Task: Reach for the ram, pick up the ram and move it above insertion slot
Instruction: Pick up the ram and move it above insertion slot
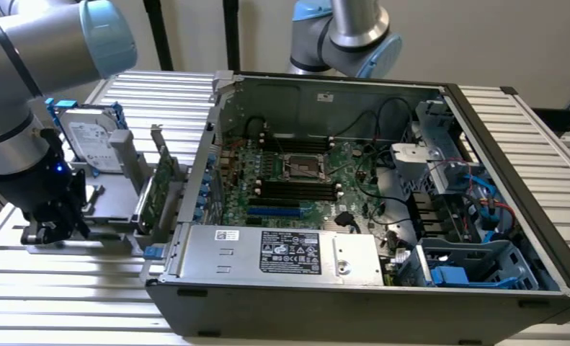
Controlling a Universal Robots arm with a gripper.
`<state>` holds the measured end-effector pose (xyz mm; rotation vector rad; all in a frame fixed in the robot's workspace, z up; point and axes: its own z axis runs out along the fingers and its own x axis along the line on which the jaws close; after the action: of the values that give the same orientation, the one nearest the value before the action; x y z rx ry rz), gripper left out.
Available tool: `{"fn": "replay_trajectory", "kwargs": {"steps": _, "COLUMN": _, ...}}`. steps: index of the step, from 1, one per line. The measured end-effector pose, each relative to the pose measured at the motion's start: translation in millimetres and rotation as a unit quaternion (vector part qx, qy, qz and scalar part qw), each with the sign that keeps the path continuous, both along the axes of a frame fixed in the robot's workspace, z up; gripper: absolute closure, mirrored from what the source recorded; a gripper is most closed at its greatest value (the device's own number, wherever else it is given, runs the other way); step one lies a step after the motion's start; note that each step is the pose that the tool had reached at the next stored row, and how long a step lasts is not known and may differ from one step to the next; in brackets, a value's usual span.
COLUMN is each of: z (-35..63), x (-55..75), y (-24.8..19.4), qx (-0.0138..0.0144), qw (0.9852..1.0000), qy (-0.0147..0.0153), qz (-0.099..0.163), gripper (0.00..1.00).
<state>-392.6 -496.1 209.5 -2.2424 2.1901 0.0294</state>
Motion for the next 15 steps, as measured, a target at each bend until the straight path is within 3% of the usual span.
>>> {"fn": "replay_trajectory", "kwargs": {"steps": 5, "z": 15.9, "x": 0.0, "y": 0.0, "qx": 0.0000, "qw": 1.0000, "qy": 0.0001, "qz": 0.000, "gripper": 0.87}}
{"fn": "replay_trajectory", "kwargs": {"steps": 15, "z": 61.2, "x": 2.8, "y": 0.0, "qx": 0.0000, "qw": 1.0000, "qy": 0.0001, "qz": 0.000, "gripper": 0.87}}
